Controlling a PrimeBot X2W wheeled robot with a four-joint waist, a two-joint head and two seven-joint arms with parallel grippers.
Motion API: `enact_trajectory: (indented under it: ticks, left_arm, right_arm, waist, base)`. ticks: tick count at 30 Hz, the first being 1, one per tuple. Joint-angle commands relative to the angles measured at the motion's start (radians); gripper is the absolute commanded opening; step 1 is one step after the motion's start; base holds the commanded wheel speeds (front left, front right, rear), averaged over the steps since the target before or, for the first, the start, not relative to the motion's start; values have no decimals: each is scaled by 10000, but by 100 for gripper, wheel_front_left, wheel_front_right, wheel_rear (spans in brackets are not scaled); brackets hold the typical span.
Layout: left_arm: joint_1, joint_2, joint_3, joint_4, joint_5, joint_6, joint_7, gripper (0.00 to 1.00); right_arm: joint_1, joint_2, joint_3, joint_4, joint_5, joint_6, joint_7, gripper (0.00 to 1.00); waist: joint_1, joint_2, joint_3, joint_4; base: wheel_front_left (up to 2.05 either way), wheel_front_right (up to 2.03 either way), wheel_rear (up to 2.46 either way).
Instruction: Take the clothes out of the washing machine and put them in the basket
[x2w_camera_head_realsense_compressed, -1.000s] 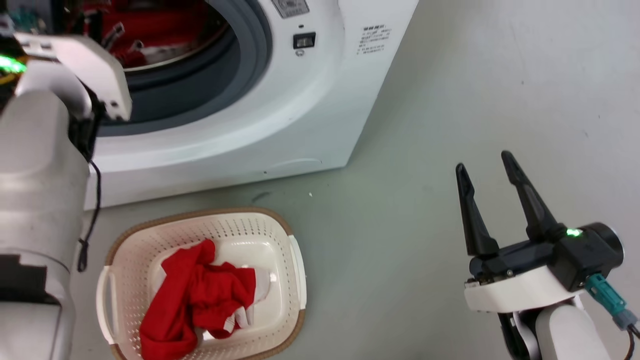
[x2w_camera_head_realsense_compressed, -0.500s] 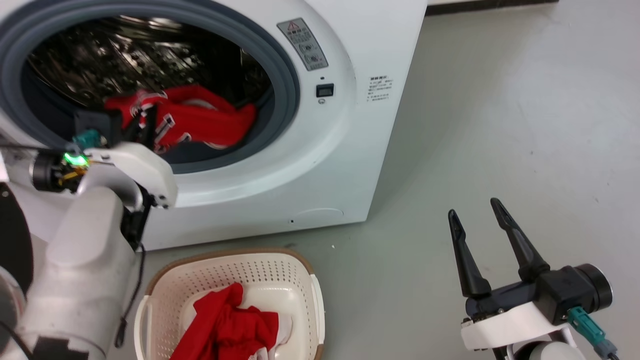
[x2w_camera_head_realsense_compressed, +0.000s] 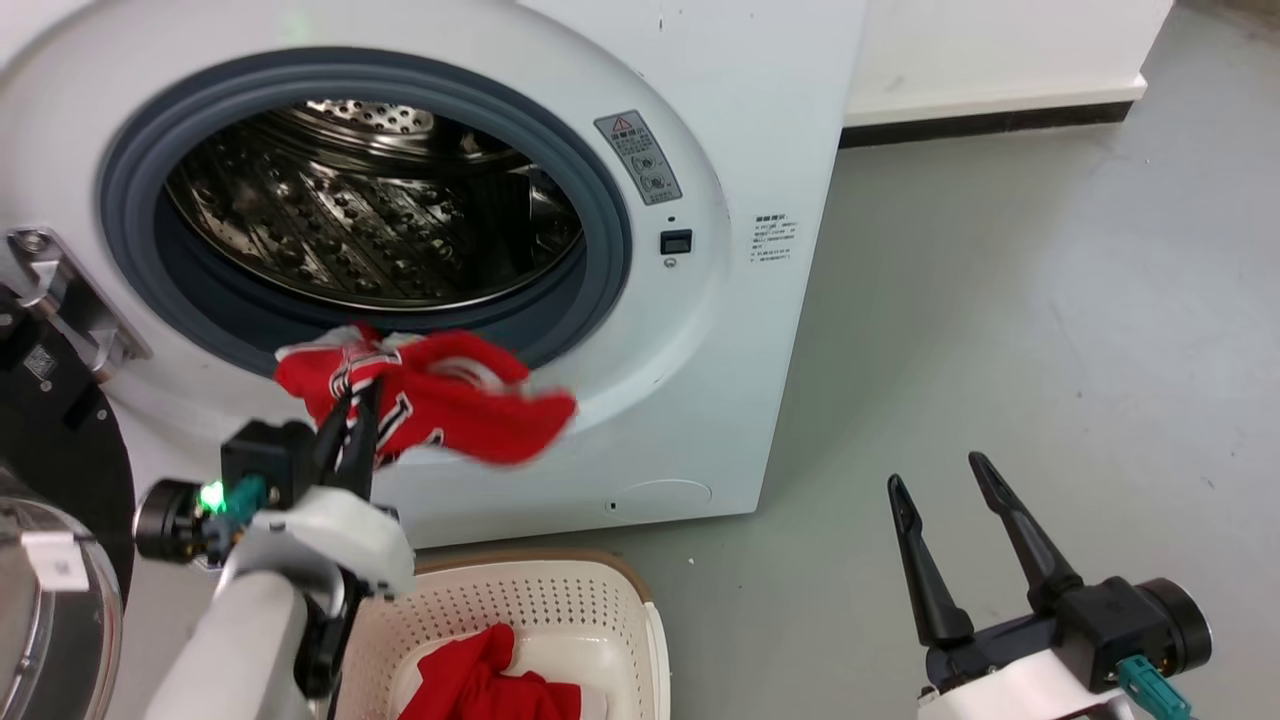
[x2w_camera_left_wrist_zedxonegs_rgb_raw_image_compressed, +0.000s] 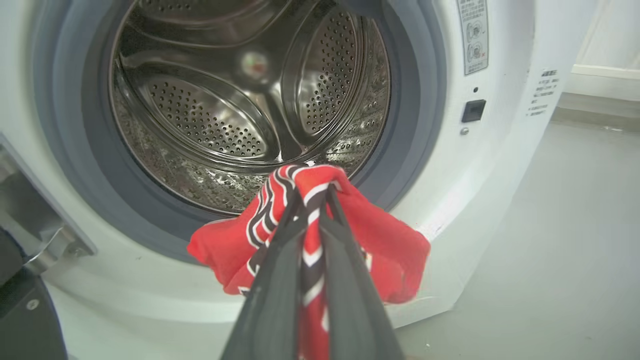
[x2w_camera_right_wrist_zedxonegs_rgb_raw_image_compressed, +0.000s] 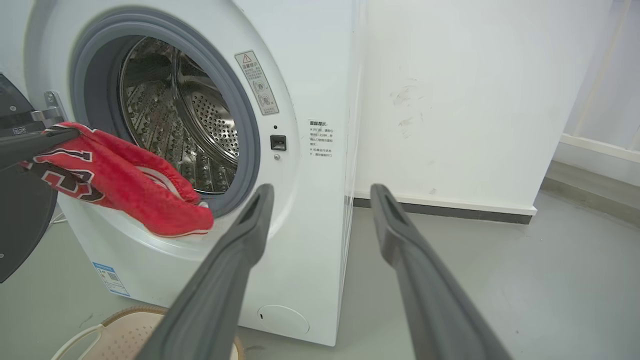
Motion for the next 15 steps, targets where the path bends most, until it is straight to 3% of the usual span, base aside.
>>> enact_trajectory:
  ticks: [1, 9, 15]
  left_arm:
    - [462, 99, 9, -446, -27, 135, 12, 0]
    - [2591, 430, -144, -2975, -129, 692, 785, 0]
    - [3540, 448, -314, -3776, -271, 867, 1248, 0]
  right_arm:
    - [132, 14, 43, 6, -27, -7, -23, 100]
    - [318, 14, 22, -31, -71, -7, -23, 100]
    - [308, 15, 31, -59, -96, -7, -23, 100]
  waist:
    - [2, 0, -117, 32]
    - [2, 0, -293, 120]
    - [2, 0, -176, 180]
  base:
    - [0, 0, 0]
    - [0, 0, 0]
    - [0, 0, 0]
